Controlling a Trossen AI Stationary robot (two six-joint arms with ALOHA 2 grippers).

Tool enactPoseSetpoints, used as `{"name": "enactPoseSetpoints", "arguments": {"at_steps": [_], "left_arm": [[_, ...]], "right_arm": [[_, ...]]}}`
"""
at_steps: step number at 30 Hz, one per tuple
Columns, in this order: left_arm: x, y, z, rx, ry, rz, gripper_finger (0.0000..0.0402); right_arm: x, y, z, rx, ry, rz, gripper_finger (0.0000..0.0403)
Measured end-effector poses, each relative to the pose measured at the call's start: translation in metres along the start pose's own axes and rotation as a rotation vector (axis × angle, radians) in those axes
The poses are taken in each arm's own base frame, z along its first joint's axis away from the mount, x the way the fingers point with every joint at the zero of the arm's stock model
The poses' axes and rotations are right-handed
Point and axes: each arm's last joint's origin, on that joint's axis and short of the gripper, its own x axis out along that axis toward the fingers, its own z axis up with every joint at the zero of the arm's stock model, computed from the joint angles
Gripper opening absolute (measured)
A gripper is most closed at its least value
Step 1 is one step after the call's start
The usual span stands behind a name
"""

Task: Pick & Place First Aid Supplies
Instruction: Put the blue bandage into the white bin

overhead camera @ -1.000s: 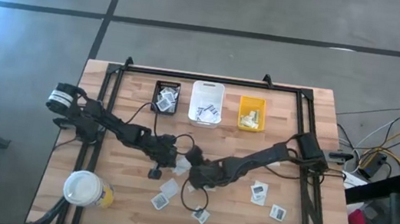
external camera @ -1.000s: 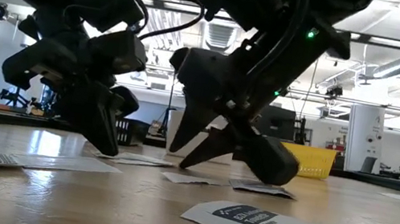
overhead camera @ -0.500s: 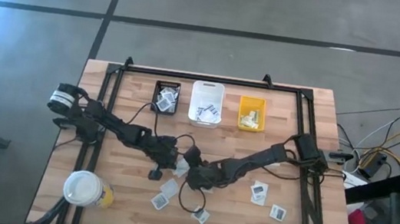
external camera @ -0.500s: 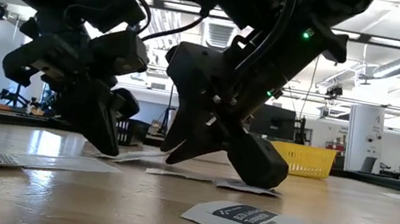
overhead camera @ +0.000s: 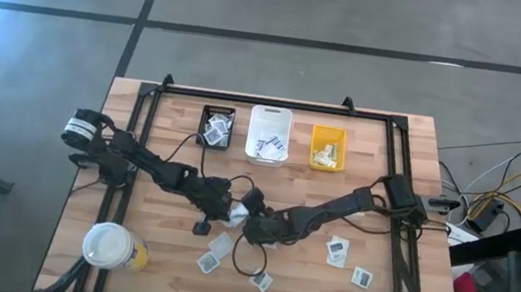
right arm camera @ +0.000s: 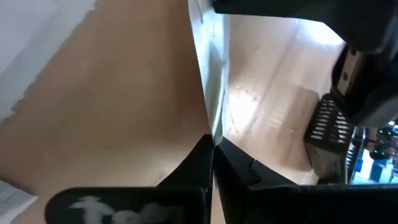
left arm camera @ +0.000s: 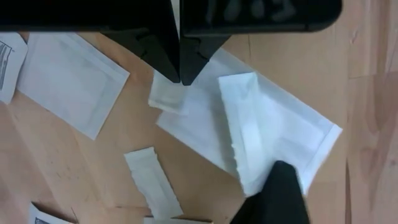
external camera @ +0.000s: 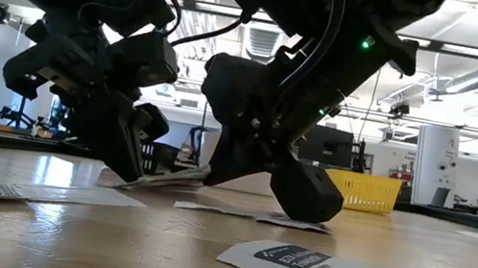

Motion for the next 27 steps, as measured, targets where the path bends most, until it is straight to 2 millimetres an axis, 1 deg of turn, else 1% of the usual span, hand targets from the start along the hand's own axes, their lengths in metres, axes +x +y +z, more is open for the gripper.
{"name": "enactPoseSetpoints", "arguments": {"at_steps": [6, 14, 17, 22, 27], "left_arm": [[0.0000, 0.0000, -0.0016, -0.002, 0.017, -0.002, 0.0002], [-0.0001, 0.0000, -0.0021, 0.016, 0.019, -0.003, 0.0002], [-0.0001, 0.0000, -0.0020, 0.017, 0.018, -0.003, 0.0002], [-0.0001, 0.0000, -0.0020, 0.017, 0.018, -0.003, 0.0002], [-0.0001, 0.0000, -0.0030, 0.015, 0.029, -0.003, 0.0002]], "right_arm": [[-0.0007, -0.0008, 0.0000, 0.010, 0.000, -0.003, 0.0008], [-0.0007, -0.0012, 0.0000, 0.080, -0.001, -0.003, 0.0011], [-0.0004, -0.0015, -0.0002, 0.113, -0.001, -0.003, 0.0025], [-0.0007, -0.0017, -0.0005, 0.118, 0.001, -0.002, 0.0054], [-0.0007, -0.0023, -0.0021, 0.112, 0.036, -0.036, 0.0065]]}}
